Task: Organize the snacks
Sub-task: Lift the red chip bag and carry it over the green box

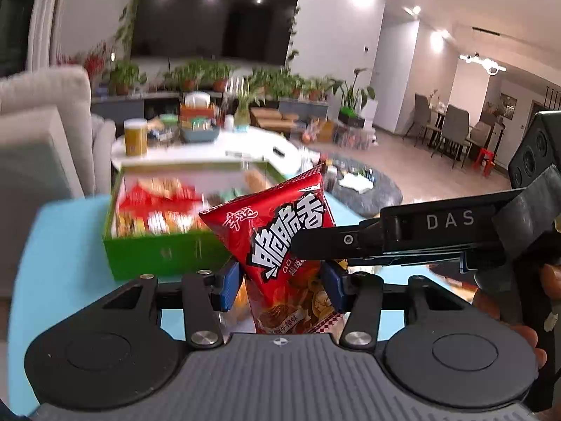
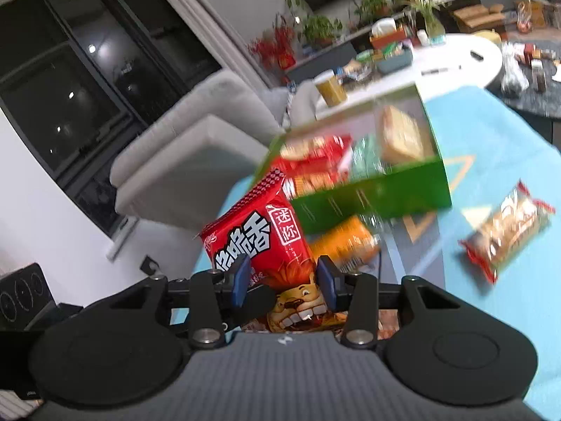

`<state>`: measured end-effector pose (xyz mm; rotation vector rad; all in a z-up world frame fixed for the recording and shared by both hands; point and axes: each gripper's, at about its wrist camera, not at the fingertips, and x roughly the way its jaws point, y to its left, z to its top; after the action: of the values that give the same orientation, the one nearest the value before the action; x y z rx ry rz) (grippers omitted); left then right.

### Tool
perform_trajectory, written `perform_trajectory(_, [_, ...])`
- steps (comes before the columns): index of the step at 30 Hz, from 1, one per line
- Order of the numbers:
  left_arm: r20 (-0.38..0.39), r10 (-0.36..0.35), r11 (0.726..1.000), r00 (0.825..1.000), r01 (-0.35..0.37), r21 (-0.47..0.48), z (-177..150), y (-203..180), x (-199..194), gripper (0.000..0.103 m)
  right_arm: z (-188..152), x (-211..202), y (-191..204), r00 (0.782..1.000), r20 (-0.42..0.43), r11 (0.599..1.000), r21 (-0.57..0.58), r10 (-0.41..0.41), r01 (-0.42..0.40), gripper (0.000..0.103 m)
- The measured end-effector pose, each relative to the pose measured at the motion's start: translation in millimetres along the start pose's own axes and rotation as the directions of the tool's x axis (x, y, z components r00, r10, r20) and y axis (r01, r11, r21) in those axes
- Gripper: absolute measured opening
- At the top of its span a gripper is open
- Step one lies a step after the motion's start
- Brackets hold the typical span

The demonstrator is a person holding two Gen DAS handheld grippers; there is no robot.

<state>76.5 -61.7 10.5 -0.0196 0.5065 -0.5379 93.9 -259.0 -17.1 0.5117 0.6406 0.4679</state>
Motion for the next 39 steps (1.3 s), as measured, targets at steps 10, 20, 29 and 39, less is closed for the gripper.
perform_trajectory(10, [0.056,0.078,0.996,0.995,-0.079,0.031,60.0,8.0,32.2,0.047,57.1,19.0,3.4,0.996,0.093,0.999,0.039,0.006,-0.010,0.021])
perform_trajectory(20, [0.016,0.098,0.994,0.995,-0.099,0.056,93.1,28.6,92.8,0.047,94.1,55.0,-23.5,0.993,0.115,0.995,0.101,-0.013,0.001,0.022])
perform_trajectory(29, [-0.050,0.111,0.993,0.993,-0.109,0.050,98.0,55.0,147.3,0.046,109.6,97.8,-51.0,0.997,0.074,0.988,0.150,-0.033,0.021,0.023])
perform_trajectory(39, [-0.089,0.113,0.993,0.990,-0.109,0.047,93.8,67.3,191.0,0.046,114.7,127.9,-73.8,0.998,0.033,0.980,0.191,-0.061,0.053,0.023])
